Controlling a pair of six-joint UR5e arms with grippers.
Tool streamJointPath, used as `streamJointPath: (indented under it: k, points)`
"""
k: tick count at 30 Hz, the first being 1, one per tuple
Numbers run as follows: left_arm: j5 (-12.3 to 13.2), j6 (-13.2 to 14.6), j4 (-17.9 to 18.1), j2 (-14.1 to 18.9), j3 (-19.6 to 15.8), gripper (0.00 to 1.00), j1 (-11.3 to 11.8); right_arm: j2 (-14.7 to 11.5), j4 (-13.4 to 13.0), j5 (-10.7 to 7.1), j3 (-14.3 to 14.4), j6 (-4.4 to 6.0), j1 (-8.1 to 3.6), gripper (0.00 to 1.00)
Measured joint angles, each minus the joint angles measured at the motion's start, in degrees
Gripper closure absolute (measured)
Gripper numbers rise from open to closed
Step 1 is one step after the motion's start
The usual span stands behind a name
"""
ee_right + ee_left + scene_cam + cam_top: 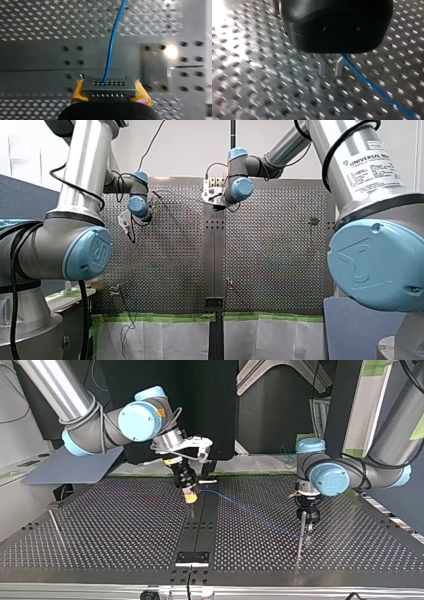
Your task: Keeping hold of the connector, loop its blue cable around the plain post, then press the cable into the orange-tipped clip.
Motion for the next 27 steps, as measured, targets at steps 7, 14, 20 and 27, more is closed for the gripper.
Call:
streamJointPath:
  k: [7,14,20,27]
  points:
    - [-0.2,0.9,0.8,-0.8,-0.2,0.13,-0.1,4.0,-1.6,1.66,2.1,-0.32,1.45,1.0]
    - [-0.8,1.6,0.5,-0.9,-0.3,0.0,-0.1,8.3,-5.1,3.4,5.3,-0.66,1.82,1.0]
    - [-1.9,1.7,0.0,-0.9,-0.3,0.0,-0.3,11.7,-7.3,3.66,6.1,-0.77,2.16,1.0]
    - [-1.8,1.5,-0.2,-0.9,-0.3,0.0,-0.5,15.5,-7.9,5.21,6.2,-1.06,3.03,1.0]
